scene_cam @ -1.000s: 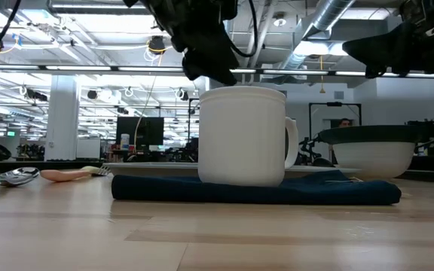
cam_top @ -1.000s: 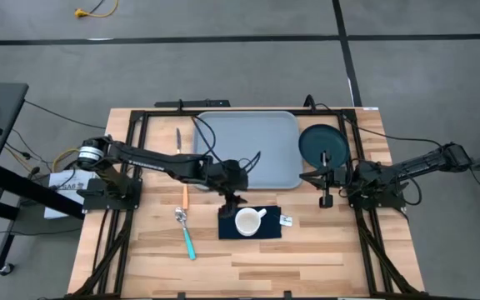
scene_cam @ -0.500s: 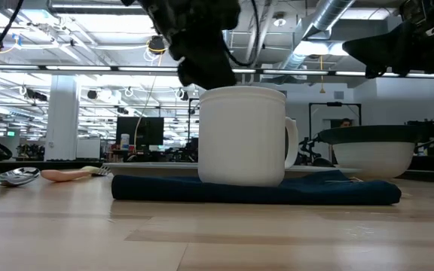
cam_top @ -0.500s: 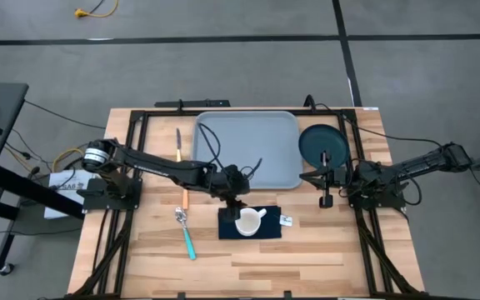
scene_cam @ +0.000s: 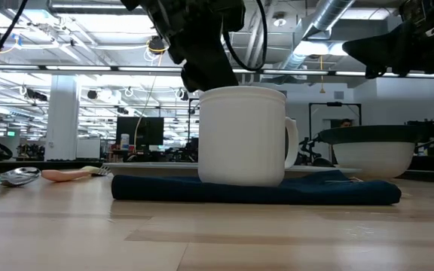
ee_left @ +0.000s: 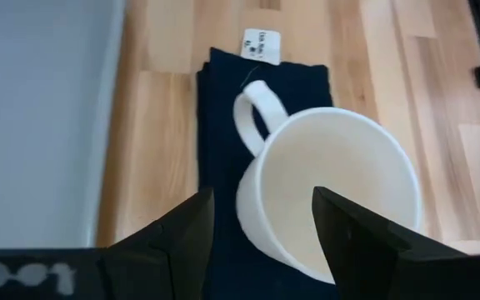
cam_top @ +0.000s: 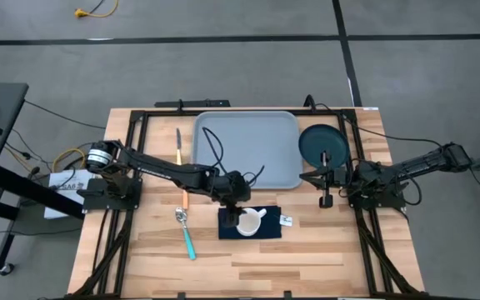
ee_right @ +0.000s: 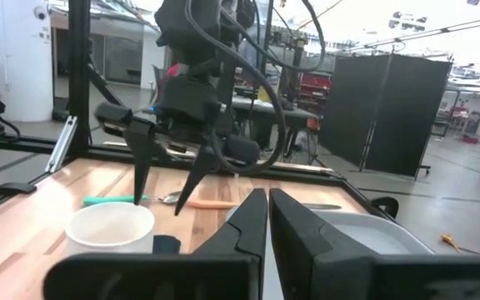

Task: Set up tray
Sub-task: Put the white mug on the top left of the gray tray, then put the black plate to the bottom right of the white mug on the gray tray

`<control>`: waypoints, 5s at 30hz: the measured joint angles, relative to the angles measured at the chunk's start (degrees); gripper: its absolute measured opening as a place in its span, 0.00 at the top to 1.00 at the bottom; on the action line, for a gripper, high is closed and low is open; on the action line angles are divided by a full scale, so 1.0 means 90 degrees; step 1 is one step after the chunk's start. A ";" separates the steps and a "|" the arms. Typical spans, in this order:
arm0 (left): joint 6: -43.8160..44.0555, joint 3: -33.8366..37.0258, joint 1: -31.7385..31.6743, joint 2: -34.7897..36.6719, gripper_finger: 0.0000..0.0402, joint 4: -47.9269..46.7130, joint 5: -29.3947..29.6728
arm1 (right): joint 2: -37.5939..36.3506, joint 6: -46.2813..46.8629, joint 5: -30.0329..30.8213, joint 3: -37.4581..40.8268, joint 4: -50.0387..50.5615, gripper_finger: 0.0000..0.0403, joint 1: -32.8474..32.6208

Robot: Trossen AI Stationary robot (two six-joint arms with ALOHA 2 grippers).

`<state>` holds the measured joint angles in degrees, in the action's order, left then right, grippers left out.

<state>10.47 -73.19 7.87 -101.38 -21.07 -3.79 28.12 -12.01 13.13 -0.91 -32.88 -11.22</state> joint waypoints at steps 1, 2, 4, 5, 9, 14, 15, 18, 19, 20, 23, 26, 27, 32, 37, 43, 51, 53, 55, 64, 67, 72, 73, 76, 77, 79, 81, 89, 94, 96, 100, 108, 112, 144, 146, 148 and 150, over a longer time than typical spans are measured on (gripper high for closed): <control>-0.0033 0.0000 0.0018 0.0000 0.52 0.0001 -0.0003 | 0.0000 0.0000 0.0000 0.0000 0.0000 0.97 0.0000; -0.0036 0.0000 0.0041 0.0000 0.52 -0.0001 0.0005 | 0.0000 0.0002 0.0002 0.0000 0.0000 0.97 0.0000; -0.0083 0.0000 0.0055 0.0000 0.52 -0.0016 0.0061 | 0.0000 0.0000 0.0000 0.0000 0.0000 0.97 0.0000; -0.0086 0.0000 0.0065 0.0000 0.52 -0.0030 0.0070 | 0.0000 0.0001 0.0000 0.0000 0.0000 0.97 0.0000; -0.0077 0.0000 0.0067 -0.0124 0.52 0.0042 0.0099 | 0.0000 0.0002 0.0000 0.0000 0.0000 0.97 0.0000; -0.0028 -0.0180 0.0047 -0.0497 0.52 -0.0242 -0.0120 | 0.0003 0.0002 0.0002 0.0000 0.0006 0.97 0.0000; -0.0030 -0.0259 0.0043 -0.0540 0.52 -0.0319 -0.0173 | 0.0005 0.0002 0.0000 0.0000 0.0002 0.97 0.0000; -0.0047 -0.0327 0.0020 -0.0568 0.52 -0.0255 -0.0195 | 0.0000 0.0002 0.0000 0.0000 0.0012 0.97 0.0000; -0.0062 -0.0328 0.0015 -0.0578 0.52 -0.0224 -0.0190 | 0.0000 0.0002 0.0000 0.0000 0.0026 0.97 0.0000; -0.0062 -0.0324 0.0004 -0.0586 0.52 -0.0277 -0.0197 | 0.0000 0.0002 0.0000 0.0000 0.0034 0.97 0.0000; -0.0062 -0.0321 -0.0035 -0.0602 0.52 -0.0270 -0.0235 | 0.0000 0.0002 0.0000 0.0000 0.0065 0.97 0.0000; -0.0076 -0.0317 -0.0078 -0.0638 0.53 -0.0326 -0.0425 | 0.0000 0.0002 0.0001 0.0000 0.0092 0.97 0.0000; -0.0070 -0.0316 -0.0086 -0.0639 0.54 -0.0326 -0.0471 | 0.0000 0.0002 0.0002 0.0000 0.0090 0.97 0.0000; -0.0031 -0.0318 -0.0091 -0.0634 0.65 -0.0442 -0.0500 | 0.0000 0.0002 0.0000 0.0000 0.0090 0.97 0.0000; -0.0028 -0.0318 -0.0093 -0.0634 0.80 -0.0427 -0.0510 | 0.0000 0.0002 0.0000 0.0000 0.0087 0.97 0.0000; -0.0032 -0.0318 -0.0096 -0.0634 0.97 -0.0385 -0.0505 | 0.0000 0.0002 0.0001 0.0000 0.0086 0.97 0.0000; -0.0030 -0.0318 -0.0127 -0.0634 0.99 -0.0320 -0.0517 | 0.0000 0.0002 0.0002 0.0000 0.0085 0.97 0.0000; -0.0030 -0.0329 -0.0130 -0.0624 0.99 -0.0262 -0.0532 | 0.0000 0.0002 0.0000 0.0000 0.0085 0.97 0.0000; -0.0033 -0.0513 -0.0130 -0.0624 0.99 -0.0464 -0.0532 | 0.0000 0.0002 0.0000 0.0000 0.0085 0.97 0.0000; -0.0606 -0.2307 -0.0252 -0.0602 0.99 -0.2821 0.0826 | 0.0000 0.0002 0.0000 0.0000 0.0085 0.97 0.0000; -0.0600 -0.2792 -0.0651 -0.0602 1.00 -0.3697 0.1452 | 0.0000 0.0002 0.0000 0.0000 0.0085 0.97 0.0000; -0.0571 -0.3021 -0.1764 -0.0600 1.00 -0.4575 0.1665 | -0.0001 0.0002 0.0000 0.0000 0.0085 0.97 0.0001; -0.0574 -0.3017 -0.2039 -0.0600 1.00 -0.4752 0.1662 | 0.0000 0.0002 0.0000 0.0000 0.0085 0.97 0.0000; -0.0611 -0.2856 -0.2938 -0.0595 1.00 -0.4894 0.1673 | 0.0000 0.0000 0.0000 0.0000 0.0084 0.97 0.0002; -0.0661 -0.2789 -0.3264 -0.0598 1.00 -0.4876 0.1671 | 0.0000 0.0001 0.0000 0.0000 0.0085 0.97 0.0000; -0.0727 -0.2710 -0.3873 -0.0602 1.00 -0.4861 0.1648 | 0.0000 0.0000 0.0000 0.0000 0.0085 0.97 0.0000; -0.0840 -0.2564 -0.4466 -0.0595 1.00 -0.4444 0.1469 | 0.0000 0.0000 0.0000 0.0000 0.0085 0.97 0.0002; -0.0989 -0.1738 -0.6015 -0.0602 1.00 -0.3373 0.0439 | 0.0000 0.0000 0.0000 0.0000 0.0085 0.97 0.0002; -0.1115 -0.1394 -0.6088 -0.0604 1.00 -0.3045 0.0310 | 0.0000 -0.0051 0.0000 0.0000 0.0085 0.97 0.0002; -0.1142 -0.1316 -0.6089 -0.0605 1.00 -0.2897 0.0287 | -0.0002 -0.0049 0.0000 0.0000 0.0085 0.97 0.0000; -0.1213 -0.1307 -0.6092 -0.0629 1.00 -0.2707 0.0425 | 0.0000 -0.0049 0.0000 0.0000 0.0084 0.97 0.0002; -0.1346 -0.1308 -0.6198 -0.0733 1.00 -0.2612 0.0635 | 0.0000 -0.0050 0.0000 0.0000 0.0085 0.97 0.0001; -0.1349 -0.1306 -0.6282 -0.0834 1.00 -0.2612 0.0686 | 0.0000 -0.0051 0.0000 0.0000 0.0085 0.97 0.0000; -0.1145 -0.2059 -0.6262 -0.0835 0.65 -0.3588 0.1101 | 0.0000 -0.0049 0.0024 0.0000 0.0146 0.97 0.0000; -0.1142 -0.2293 -0.6215 -0.0831 0.65 -0.3922 0.0972 | -0.0002 -0.0049 0.0026 0.0000 0.0146 0.97 0.0002; -0.1142 -0.2560 -0.6157 -0.0831 0.65 -0.4422 0.0834 | 0.0000 -0.0049 0.0024 0.0000 0.0146 0.97 0.0000; -0.1140 -0.2843 -0.6061 -0.0829 0.65 -0.4904 0.0677 | 0.0000 -0.0049 0.0026 0.0000 0.0143 0.97 0.0001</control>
<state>0.20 -98.78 -46.68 -108.84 -65.20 2.30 28.12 -12.45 13.36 -0.91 -31.59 -11.21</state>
